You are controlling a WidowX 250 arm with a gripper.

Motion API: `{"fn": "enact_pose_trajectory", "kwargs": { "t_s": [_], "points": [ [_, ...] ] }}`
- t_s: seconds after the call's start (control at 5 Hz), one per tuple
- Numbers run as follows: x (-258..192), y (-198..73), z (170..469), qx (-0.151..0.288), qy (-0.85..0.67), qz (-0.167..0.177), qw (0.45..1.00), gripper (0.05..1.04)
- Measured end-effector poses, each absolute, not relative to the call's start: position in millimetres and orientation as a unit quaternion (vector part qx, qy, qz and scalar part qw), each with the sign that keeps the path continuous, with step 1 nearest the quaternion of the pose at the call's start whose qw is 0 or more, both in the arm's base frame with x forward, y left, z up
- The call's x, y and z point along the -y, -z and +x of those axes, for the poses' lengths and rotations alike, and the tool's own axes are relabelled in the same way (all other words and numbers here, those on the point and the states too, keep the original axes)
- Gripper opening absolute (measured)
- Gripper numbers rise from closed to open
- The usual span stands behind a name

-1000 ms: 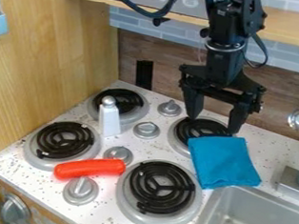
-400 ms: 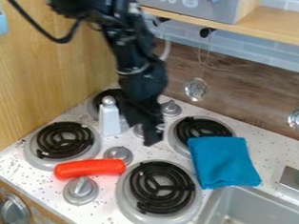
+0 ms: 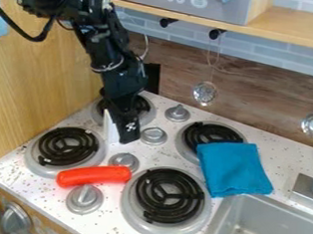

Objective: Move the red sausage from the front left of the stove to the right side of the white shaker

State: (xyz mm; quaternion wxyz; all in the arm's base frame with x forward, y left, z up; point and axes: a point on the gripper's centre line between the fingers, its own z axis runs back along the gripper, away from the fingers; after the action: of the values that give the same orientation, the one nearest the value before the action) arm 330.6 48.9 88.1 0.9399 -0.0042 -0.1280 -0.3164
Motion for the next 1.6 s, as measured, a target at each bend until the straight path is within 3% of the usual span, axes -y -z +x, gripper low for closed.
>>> {"fn": "enact_pose_trajectory", "kwargs": {
  "t_s": [0.2,0.4,0.6,1.4,1.6],
  "points": [
    [-65,-73,332,0.114,0.330,0.017,0.937,1.007],
    [-77,-36,331,0.078,0.326,0.015,0.942,1.006],
    [-81,-19,329,0.058,0.329,0.017,0.942,1.006],
    [-108,3,310,0.056,0.300,0.036,0.952,0.970],
    [-110,10,315,0.067,0.279,0.040,0.957,0.703]
  ]
}}
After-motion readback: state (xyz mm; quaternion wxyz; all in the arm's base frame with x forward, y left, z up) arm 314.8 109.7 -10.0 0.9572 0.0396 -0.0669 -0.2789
